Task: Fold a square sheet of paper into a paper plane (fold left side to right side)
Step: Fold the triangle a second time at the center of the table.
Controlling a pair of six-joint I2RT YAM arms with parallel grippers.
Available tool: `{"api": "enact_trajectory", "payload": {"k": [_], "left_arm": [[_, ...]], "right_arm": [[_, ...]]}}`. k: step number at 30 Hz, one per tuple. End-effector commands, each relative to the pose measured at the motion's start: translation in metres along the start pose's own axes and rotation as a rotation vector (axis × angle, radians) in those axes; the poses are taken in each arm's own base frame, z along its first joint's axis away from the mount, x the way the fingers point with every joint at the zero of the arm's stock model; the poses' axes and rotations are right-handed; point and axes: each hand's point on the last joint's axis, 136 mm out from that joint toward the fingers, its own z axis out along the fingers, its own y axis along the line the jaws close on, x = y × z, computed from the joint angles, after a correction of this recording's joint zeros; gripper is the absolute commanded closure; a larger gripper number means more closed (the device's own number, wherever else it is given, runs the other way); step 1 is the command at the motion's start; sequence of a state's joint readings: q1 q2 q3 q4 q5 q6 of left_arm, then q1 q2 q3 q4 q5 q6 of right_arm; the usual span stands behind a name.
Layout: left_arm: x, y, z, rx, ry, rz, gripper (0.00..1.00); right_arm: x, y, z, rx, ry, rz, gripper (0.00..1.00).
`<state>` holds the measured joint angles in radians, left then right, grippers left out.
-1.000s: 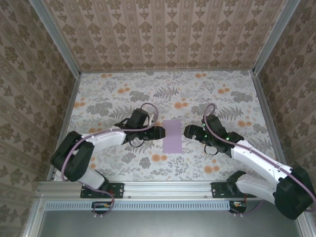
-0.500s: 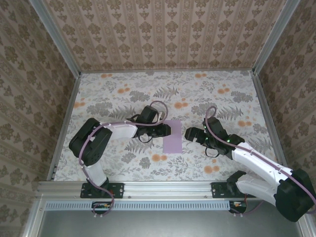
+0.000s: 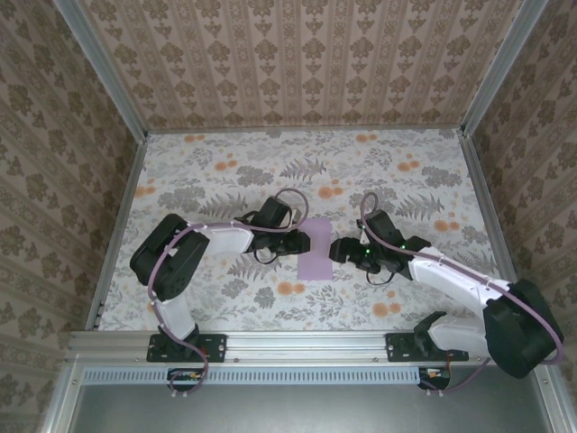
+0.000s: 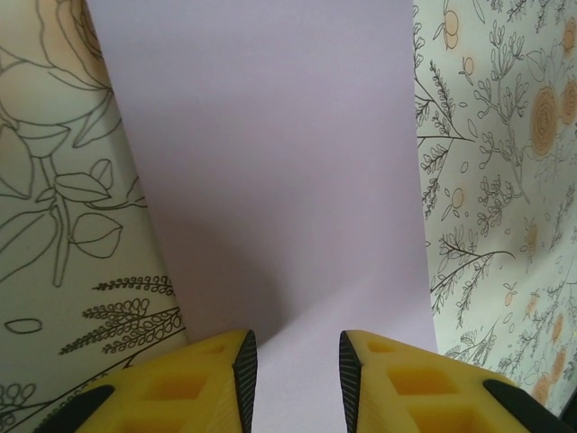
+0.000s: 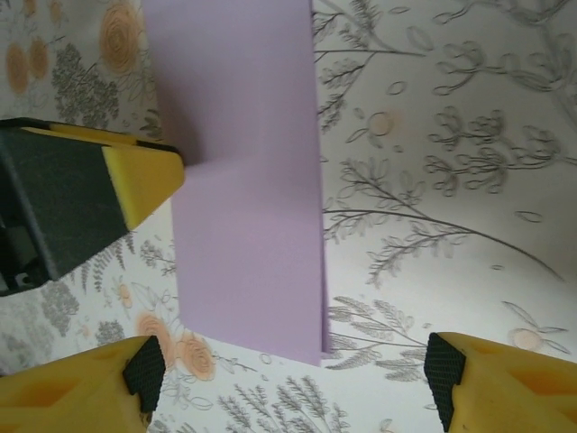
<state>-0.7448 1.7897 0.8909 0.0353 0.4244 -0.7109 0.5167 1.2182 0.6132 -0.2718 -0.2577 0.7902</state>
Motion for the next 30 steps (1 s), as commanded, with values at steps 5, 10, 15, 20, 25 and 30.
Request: {"api": "enact_trajectory", "payload": {"k": [5, 10, 15, 20, 25, 30], "left_arm": [[0.014, 0.009, 0.004, -0.038, 0.032, 0.011, 0.68], [0.014, 0.008, 0.004, -0.037, 0.033, 0.015, 0.68], [0.014, 0.007, 0.005, -0.036, 0.037, 0.014, 0.69], [0.014, 0.008, 0.005, -0.039, 0.038, 0.016, 0.69], [0.015, 0.007, 0.006, -0.039, 0.042, 0.016, 0.69], [0.014, 0.007, 0.006, -0.037, 0.042, 0.016, 0.69]], "right_arm": [[-0.001, 0.025, 0.015, -0.095, 0.093, 0.032, 0.32], [0.002, 0.024, 0.024, -0.093, 0.123, 0.054, 0.37], [0.007, 0.014, 0.037, -0.055, 0.165, 0.078, 0.38], [0.010, 0.014, 0.046, -0.059, 0.190, 0.086, 0.40], [0.013, 0.014, 0.051, -0.059, 0.205, 0.087, 0.42], [0.015, 0.012, 0.057, -0.056, 0.216, 0.087, 0.44]]}}
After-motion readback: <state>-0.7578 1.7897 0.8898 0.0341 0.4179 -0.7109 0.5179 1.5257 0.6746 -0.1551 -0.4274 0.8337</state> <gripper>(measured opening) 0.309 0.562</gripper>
